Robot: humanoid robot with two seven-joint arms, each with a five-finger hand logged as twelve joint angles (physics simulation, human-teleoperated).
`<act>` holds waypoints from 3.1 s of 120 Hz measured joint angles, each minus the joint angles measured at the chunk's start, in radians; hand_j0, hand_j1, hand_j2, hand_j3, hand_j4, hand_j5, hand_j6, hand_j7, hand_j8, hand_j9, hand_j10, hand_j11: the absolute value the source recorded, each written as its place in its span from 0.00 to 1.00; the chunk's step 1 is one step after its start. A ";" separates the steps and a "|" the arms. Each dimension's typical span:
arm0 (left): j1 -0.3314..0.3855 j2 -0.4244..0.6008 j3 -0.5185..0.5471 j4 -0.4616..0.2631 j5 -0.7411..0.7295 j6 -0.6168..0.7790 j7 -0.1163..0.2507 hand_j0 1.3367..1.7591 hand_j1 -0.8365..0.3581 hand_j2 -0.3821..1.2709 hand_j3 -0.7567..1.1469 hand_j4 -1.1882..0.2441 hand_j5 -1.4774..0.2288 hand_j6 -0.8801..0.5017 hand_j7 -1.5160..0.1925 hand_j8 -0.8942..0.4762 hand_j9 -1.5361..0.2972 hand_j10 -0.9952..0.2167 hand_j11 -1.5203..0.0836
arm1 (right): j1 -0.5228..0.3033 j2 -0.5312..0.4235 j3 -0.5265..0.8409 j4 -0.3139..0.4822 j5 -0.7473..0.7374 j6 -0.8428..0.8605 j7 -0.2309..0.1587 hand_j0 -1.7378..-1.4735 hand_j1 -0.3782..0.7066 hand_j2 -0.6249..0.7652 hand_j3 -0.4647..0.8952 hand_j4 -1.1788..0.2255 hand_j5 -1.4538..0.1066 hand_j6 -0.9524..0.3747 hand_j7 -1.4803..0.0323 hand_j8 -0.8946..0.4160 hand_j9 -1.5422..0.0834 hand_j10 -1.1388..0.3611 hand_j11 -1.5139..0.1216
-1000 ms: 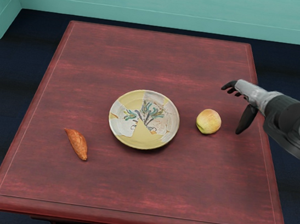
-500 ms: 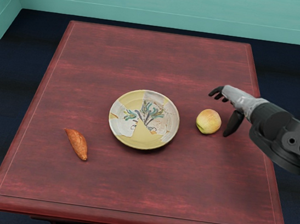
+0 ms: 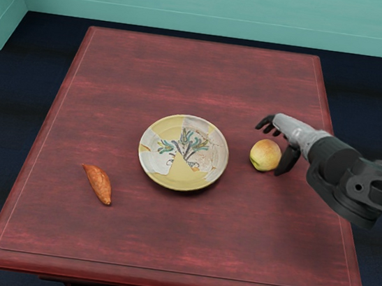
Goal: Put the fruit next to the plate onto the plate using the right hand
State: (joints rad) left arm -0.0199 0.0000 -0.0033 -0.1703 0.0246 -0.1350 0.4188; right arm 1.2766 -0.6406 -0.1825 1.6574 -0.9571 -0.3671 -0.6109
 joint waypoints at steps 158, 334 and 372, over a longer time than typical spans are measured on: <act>0.000 0.000 -0.001 0.000 0.000 0.000 0.000 0.76 0.98 0.23 0.40 0.82 0.86 0.63 0.88 0.65 0.83 0.81 0.94 | -0.056 0.093 -0.057 -0.071 -0.079 -0.138 0.000 0.30 0.44 0.40 0.34 0.57 0.62 0.43 0.66 0.40 0.65 0.51 0.63; 0.000 0.000 -0.001 0.000 0.000 0.000 0.000 0.76 0.98 0.23 0.40 0.82 0.86 0.63 0.88 0.65 0.83 0.81 0.94 | -0.058 0.106 -0.081 -0.080 -0.090 -0.156 -0.001 0.32 0.52 0.69 0.34 0.29 0.45 0.36 0.45 0.31 0.47 0.33 0.45; 0.000 0.000 -0.001 0.000 0.000 0.000 0.000 0.76 0.98 0.23 0.40 0.82 0.86 0.63 0.88 0.65 0.83 0.81 0.94 | -0.050 0.100 -0.081 -0.067 -0.082 -0.154 0.000 0.31 0.52 0.70 0.34 0.29 0.42 0.35 0.44 0.31 0.46 0.34 0.44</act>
State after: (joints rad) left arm -0.0199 0.0000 -0.0048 -0.1703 0.0246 -0.1350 0.4187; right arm 1.2265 -0.5404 -0.2638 1.5904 -1.0394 -0.5207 -0.6114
